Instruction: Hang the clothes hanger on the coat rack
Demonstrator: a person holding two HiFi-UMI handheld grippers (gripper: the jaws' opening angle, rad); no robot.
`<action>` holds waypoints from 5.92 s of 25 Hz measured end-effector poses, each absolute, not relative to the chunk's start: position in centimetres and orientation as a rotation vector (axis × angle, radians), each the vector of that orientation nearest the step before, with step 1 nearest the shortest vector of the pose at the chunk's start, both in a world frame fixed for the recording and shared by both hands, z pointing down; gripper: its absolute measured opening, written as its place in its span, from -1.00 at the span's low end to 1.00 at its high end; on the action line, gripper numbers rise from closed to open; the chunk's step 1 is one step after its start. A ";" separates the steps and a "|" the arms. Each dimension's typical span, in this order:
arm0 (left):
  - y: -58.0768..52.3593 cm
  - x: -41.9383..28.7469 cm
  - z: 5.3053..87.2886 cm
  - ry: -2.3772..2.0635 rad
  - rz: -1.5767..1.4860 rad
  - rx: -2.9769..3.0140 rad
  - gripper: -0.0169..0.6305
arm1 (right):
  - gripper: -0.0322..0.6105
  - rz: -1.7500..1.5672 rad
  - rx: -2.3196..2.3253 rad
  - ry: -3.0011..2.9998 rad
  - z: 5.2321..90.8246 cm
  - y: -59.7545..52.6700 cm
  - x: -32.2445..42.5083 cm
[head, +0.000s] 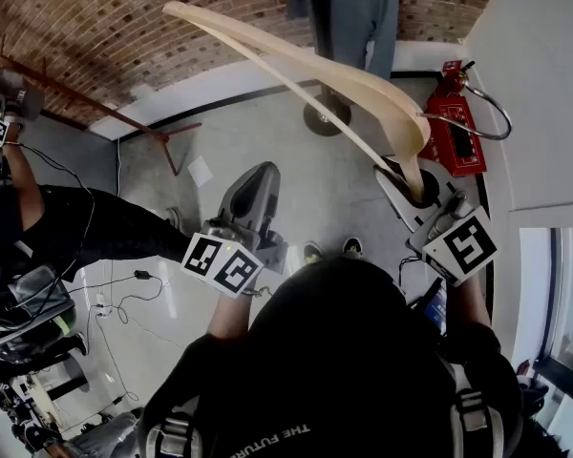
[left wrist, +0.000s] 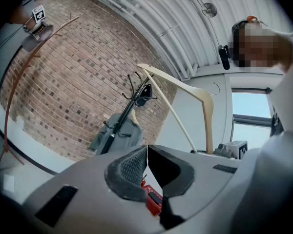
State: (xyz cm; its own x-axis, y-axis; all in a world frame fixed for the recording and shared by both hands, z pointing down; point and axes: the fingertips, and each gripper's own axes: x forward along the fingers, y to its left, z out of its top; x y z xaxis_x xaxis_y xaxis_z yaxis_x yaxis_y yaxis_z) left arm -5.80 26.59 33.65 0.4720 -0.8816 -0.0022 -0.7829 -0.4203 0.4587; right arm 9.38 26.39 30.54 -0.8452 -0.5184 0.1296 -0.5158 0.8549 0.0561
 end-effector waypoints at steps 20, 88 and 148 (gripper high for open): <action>28.4 -7.6 35.1 -1.381 -0.357 2.314 -0.87 | -0.76 0.119 0.810 -2.903 31.7 28.0 8.9; -12.3 -11.5 35.5 -1.282 -0.299 2.368 -0.87 | -0.76 0.165 0.660 -2.798 33.7 -9.5 2.7; -23.0 -14.8 35.9 -1.320 -0.411 2.299 -0.87 | -0.76 0.200 0.655 -2.371 32.9 -26.1 6.4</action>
State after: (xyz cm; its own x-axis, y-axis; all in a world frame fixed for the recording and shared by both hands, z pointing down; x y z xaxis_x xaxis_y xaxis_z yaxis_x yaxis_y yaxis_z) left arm -14.79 -23.02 35.93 0.4966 -0.8674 -0.0313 -0.7316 -0.4377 0.5226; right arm 6.37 -26.06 32.90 -0.6563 -0.4036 0.6375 -0.5047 0.8629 0.0267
